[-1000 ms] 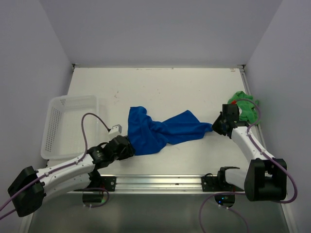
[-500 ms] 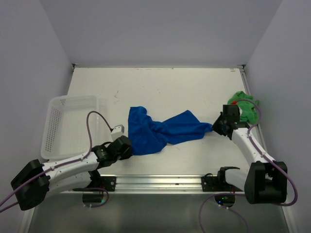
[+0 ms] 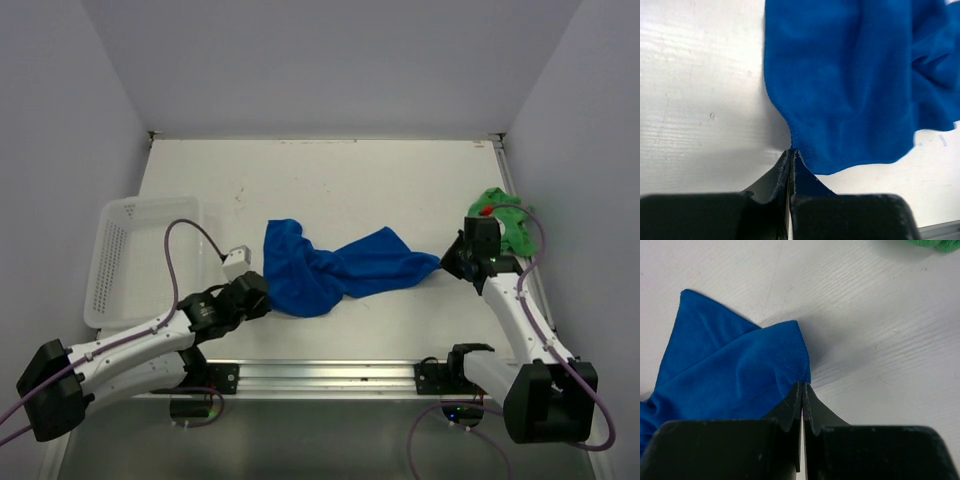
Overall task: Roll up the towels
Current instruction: Flatten the towel
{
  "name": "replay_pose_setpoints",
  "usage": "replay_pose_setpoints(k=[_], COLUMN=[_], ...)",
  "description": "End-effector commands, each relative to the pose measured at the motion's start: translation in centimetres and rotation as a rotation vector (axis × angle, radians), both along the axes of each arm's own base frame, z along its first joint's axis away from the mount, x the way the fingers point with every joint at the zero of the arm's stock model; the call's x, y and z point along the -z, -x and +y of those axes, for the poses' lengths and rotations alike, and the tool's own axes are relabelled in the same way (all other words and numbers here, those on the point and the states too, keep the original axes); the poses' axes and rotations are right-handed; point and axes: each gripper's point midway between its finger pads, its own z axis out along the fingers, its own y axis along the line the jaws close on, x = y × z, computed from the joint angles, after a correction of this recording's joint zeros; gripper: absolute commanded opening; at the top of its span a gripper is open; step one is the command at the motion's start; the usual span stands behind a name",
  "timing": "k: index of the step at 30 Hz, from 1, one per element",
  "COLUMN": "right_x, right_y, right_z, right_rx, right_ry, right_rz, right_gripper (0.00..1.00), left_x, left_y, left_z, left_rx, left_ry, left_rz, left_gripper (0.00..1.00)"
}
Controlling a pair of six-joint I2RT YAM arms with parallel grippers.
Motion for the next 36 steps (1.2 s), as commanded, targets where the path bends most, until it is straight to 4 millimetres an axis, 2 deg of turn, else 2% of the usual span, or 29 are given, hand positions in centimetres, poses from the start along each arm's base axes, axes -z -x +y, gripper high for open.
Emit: replay_pose_setpoints(k=[1,9,13,15,16,18,19,22,27,29,32,36], right_x=[-2.6,-5.6,-7.4,-7.6,-7.6,-7.1,-6.9,-6.2,-7.0,-6.7,-5.0,-2.5], right_y=[-0.3,-1.0,-1.8,-2.1,-2.2,-2.2,-2.1,-1.9,-2.4,-2.2,-1.4,-0.1], right_z=[-0.5,-0.3,-0.5,-0.4,0.0,0.1,0.1,0.2,0.2,0.1,-0.2,-0.3], right_rx=[-0.002,0.007,0.025,0.023,0.018,0.019,0.021,0.02,0.026,0.034,0.048,0.051], right_ry=[0.035,0.013,0.018,0.01,-0.008,-0.02,-0.024,-0.029,-0.04,-0.037,-0.023,-0.022], right_rz=[-0.044,-0.115,-0.153,-0.151,-0.15,-0.148,-0.145,-0.142,-0.164,-0.129,-0.07,-0.038], right_gripper=[0.0,0.0,0.0,0.0,0.0,0.0,0.0,0.0,0.0,0.0,0.0,0.0], left_x=[-4.4,-8.3,-10.4,-11.2,-12.3,-13.0,-13.9,-14.8,-15.5,-15.6,-15.9,-14.5], left_y=[-2.2,-4.7,-7.2,-8.6,-9.2,-10.1,-10.5,-11.0,-12.3,-12.6,-12.7,-12.4], left_z=[0.0,0.2,-0.6,-0.2,-0.3,0.1,-0.2,-0.7,-1.3,-1.1,-1.0,-1.1], left_rx=[-0.054,-0.084,-0.069,-0.074,-0.078,-0.086,-0.084,-0.068,-0.046,-0.044,-0.032,0.0], left_ry=[0.002,-0.06,-0.022,-0.02,-0.013,-0.032,-0.021,-0.003,0.053,0.065,0.075,0.055], left_rz=[-0.117,-0.22,-0.257,-0.272,-0.29,-0.298,-0.314,-0.326,-0.331,-0.328,-0.346,-0.338], left_gripper=[0.0,0.0,0.0,0.0,0.0,0.0,0.0,0.0,0.0,0.0,0.0,0.0])
